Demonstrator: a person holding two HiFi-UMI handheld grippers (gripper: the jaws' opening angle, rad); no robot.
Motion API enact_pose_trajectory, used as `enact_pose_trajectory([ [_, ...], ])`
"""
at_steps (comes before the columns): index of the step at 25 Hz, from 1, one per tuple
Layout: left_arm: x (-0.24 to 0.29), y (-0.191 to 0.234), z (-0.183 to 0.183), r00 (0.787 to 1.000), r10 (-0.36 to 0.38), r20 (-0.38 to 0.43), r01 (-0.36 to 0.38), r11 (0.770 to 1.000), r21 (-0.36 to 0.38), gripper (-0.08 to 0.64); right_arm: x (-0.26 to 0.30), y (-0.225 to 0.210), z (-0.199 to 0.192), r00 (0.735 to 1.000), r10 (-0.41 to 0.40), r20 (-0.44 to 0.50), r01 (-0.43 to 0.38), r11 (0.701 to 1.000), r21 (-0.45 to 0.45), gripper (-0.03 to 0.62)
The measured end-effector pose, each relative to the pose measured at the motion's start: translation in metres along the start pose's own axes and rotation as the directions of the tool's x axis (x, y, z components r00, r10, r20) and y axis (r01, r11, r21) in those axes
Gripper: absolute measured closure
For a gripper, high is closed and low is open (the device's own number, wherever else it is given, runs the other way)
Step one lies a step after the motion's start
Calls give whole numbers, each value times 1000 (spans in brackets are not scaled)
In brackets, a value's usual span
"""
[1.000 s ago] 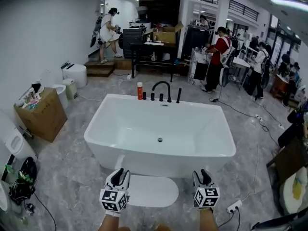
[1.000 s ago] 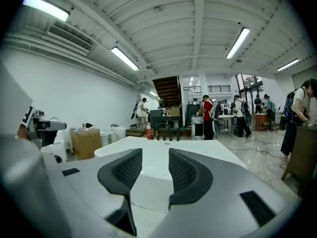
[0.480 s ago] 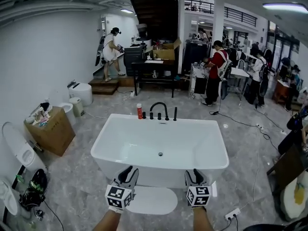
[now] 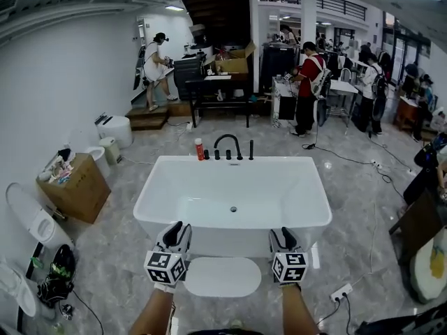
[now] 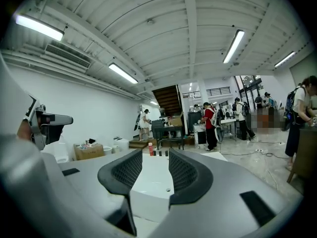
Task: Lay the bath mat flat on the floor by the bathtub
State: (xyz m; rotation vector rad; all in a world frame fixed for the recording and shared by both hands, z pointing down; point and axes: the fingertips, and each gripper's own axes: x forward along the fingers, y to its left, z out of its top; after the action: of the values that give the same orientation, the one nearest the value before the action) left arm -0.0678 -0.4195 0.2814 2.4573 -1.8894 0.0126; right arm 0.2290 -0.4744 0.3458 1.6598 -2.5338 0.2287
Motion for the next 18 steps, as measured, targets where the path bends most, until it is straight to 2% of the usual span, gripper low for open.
enact_pose_trajectory([
  [8,-37,-8,9,998,-64,12,64,998,-1,445,-46,31,7,1000,-30,1,30,999,-24,403],
  [15,-107,13,7,997,-81,14,81,997,-19,445,-89,114,-3,999,12,-45,-14,999,-52,403],
  [18,-131,17,5,993,-116,11,116,993,-23,445,-107,135,-7,998,12,-61,-15,999,-47,403],
])
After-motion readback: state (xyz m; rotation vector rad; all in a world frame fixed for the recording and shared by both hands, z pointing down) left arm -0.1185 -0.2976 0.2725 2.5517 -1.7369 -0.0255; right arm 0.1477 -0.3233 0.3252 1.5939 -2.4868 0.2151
